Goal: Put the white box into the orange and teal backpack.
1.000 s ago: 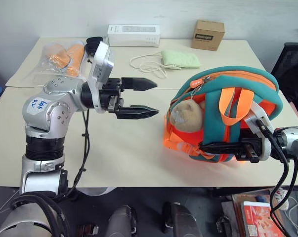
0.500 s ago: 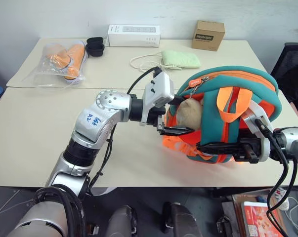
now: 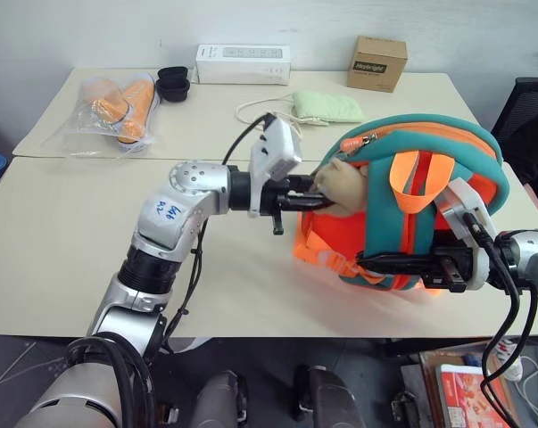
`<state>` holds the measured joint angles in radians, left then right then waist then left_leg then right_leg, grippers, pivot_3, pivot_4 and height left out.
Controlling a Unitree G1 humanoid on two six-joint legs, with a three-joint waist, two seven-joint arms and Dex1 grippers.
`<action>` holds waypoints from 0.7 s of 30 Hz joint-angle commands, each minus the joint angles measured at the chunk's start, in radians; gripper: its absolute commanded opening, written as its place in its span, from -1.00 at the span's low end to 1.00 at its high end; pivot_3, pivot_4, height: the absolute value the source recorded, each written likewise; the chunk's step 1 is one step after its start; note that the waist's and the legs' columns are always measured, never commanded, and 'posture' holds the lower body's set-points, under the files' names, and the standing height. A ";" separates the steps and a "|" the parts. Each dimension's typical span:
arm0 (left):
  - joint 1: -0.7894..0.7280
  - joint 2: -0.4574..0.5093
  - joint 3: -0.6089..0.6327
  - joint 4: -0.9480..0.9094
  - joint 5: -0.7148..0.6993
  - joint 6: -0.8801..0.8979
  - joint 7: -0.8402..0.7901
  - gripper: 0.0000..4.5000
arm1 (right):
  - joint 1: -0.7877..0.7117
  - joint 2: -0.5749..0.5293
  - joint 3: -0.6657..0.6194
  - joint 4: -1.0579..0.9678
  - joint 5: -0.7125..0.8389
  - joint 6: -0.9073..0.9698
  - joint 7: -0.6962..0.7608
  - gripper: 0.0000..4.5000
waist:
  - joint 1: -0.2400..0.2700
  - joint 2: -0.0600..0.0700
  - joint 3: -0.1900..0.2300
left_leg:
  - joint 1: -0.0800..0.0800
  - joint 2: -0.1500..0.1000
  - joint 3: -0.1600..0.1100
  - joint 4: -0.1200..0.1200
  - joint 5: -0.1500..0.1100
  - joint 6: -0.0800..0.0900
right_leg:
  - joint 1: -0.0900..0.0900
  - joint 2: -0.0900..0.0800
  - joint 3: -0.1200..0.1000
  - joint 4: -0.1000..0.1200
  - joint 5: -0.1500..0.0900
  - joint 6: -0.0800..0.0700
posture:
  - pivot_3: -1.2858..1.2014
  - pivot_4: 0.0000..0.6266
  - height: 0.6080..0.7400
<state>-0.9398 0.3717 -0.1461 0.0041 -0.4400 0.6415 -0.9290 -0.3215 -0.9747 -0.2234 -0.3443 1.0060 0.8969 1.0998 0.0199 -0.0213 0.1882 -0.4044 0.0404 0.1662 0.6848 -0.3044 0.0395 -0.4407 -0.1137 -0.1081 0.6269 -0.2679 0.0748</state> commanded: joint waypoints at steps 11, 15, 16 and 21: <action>-0.067 0.318 0.058 0.250 0.074 -0.197 -0.243 -0.67 | 0.148 0.007 -0.152 0.014 0.014 -0.056 0.021 -1.00 | -0.002 0.000 0.000 | 0.000 0.000 0.003 -0.001 0.000 -0.001 | -0.002 0.001 -0.006 0.001 0.000 0.000 | 0.03 -0.52 1.00; -0.158 0.276 0.083 0.344 0.044 -0.167 -0.251 -0.67 | 0.149 0.005 -0.165 0.023 0.018 -0.052 0.017 -1.00 | 0.006 0.000 0.000 | -0.001 -0.001 0.002 0.000 0.000 0.001 | -0.002 0.001 -0.006 0.000 0.000 0.001 | 0.03 -0.52 1.00; -0.165 0.278 0.078 0.348 0.040 -0.161 -0.272 -0.67 | 0.145 0.005 -0.163 0.027 0.016 -0.052 0.014 -1.00 | 0.004 0.000 0.000 | -0.001 -0.002 0.002 0.000 0.000 0.001 | -0.002 0.000 -0.006 0.000 0.001 0.001 | 0.03 -0.52 1.00; -0.037 0.340 -0.077 0.310 0.226 -0.371 -0.347 -0.67 | 0.132 0.020 -0.166 0.034 0.028 -0.051 -0.006 -1.00 | -0.014 0.001 0.000 | 0.000 -0.002 0.004 -0.001 -0.001 0.002 | -0.002 0.000 -0.005 0.000 0.001 0.002 | 0.03 -0.52 1.00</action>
<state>-1.0261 0.6790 -0.1786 0.3141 -0.3047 0.3585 -1.2623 -0.1834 -0.9601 -0.3386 -0.3072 1.0101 0.8519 1.0975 0.0060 -0.0206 0.1879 -0.4036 0.0381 0.1702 0.6837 -0.3052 0.0413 -0.4424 -0.1135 -0.1129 0.6269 -0.2672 0.0762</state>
